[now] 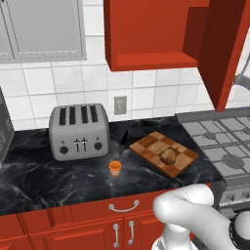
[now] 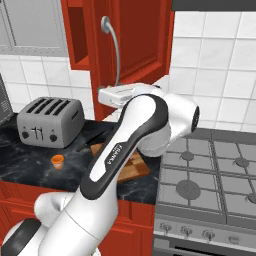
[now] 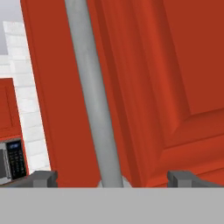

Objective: Pick the bread, place it on the cutting board, pick the jam, place it on the counter, and close the cabinet.

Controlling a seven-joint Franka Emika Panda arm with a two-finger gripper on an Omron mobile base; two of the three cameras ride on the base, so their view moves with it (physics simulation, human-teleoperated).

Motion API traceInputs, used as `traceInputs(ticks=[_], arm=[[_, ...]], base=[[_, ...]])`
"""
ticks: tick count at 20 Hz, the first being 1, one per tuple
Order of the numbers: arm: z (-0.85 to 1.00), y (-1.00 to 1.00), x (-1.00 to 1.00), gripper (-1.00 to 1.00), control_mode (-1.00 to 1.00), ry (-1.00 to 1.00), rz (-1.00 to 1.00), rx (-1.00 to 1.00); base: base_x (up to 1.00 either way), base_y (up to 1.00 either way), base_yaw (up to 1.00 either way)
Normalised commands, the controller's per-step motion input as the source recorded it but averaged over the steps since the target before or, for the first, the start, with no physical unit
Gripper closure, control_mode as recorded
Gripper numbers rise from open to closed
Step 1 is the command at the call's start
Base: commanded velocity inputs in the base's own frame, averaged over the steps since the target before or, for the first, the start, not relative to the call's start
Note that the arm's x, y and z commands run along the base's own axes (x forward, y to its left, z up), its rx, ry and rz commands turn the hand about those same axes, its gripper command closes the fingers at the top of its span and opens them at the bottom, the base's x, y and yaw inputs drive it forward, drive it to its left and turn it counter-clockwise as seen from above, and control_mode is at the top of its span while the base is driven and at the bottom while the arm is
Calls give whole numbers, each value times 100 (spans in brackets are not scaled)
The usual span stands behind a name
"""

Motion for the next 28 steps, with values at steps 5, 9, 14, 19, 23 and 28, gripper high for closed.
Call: traceInputs(ticks=[5, 9, 14, 19, 23, 28], arm=[[0, 18, 0, -100, -100, 0, -4, 0], [0, 23, 5, -100, -100, 0, -5, 0], [0, 22, 15, -100, -100, -1, -6, 0], [0, 22, 18, -100, -100, 0, -7, 0], [0, 21, 18, -100, -100, 0, -7, 0], [0, 21, 18, -100, -100, 0, -7, 0]], base=[[0, 0, 0], [0, 0, 0], [0, 0, 0], [0, 0, 0], [0, 0, 0], [0, 0, 0]])
